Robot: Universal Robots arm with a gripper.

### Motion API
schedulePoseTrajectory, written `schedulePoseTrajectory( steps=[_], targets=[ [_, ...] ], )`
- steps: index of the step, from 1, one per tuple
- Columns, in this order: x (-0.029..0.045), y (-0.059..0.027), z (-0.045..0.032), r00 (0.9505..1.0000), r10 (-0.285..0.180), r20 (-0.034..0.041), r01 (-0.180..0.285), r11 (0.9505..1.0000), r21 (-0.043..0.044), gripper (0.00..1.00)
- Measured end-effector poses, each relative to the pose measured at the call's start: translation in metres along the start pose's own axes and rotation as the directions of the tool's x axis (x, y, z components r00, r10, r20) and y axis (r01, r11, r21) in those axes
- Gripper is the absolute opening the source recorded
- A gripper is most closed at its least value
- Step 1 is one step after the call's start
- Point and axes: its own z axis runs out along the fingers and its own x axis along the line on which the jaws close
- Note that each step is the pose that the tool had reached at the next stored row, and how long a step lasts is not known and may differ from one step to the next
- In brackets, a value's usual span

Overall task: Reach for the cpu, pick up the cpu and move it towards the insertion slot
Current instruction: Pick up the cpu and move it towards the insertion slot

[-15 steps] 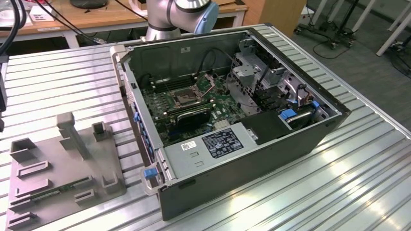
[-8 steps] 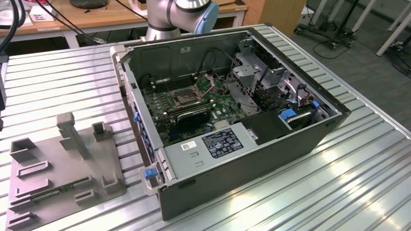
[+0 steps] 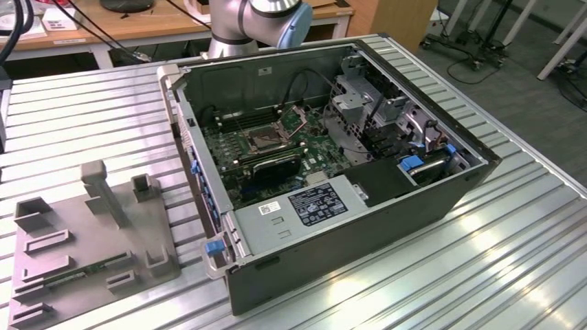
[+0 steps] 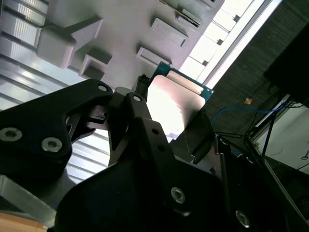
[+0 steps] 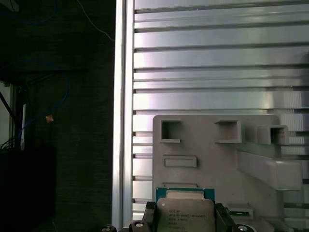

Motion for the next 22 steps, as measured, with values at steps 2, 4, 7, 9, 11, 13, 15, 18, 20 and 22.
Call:
schedulePoseTrajectory(
  steps=[2,4,7,9,11,13,15,18,20,22],
  targets=[
    [0.0,0.0001,-0.0014,1.0,0.0,-0.0001,0.0,1.0,0.0,0.55],
    [0.0,0.0001,-0.0026,1.0,0.0,0.0,0.0,1.0,0.0,0.55],
    [0.0,0.0002,-0.0045,1.0,0.0,-0.0001,0.0,1.0,0.0001,0.55],
    [0.0,0.0003,-0.0056,1.0,0.0,-0.0002,0.0,1.0,0.0001,0.55],
    [0.0001,0.0003,-0.0068,1.0,0.0,-0.0001,0.0,1.0,0.0,0.55],
    [0.0001,0.0004,-0.008,1.0,0.0,-0.0001,0.0,1.0,0.0001,0.55],
    [0.0001,0.0004,-0.0093,1.0,0.0,-0.0001,0.0,1.0,0.0001,0.55],
    [0.0001,0.0005,-0.011,1.0,0.0,0.0,0.0,1.0,0.0,0.55],
    [0.0002,0.0006,-0.0122,1.0,0.0,-0.0001,0.0,1.0,0.0001,0.55],
    [0.0004,0.0006,-0.0132,1.0,0.0,0.0,0.0,1.0,0.0,0.55]
  ],
)
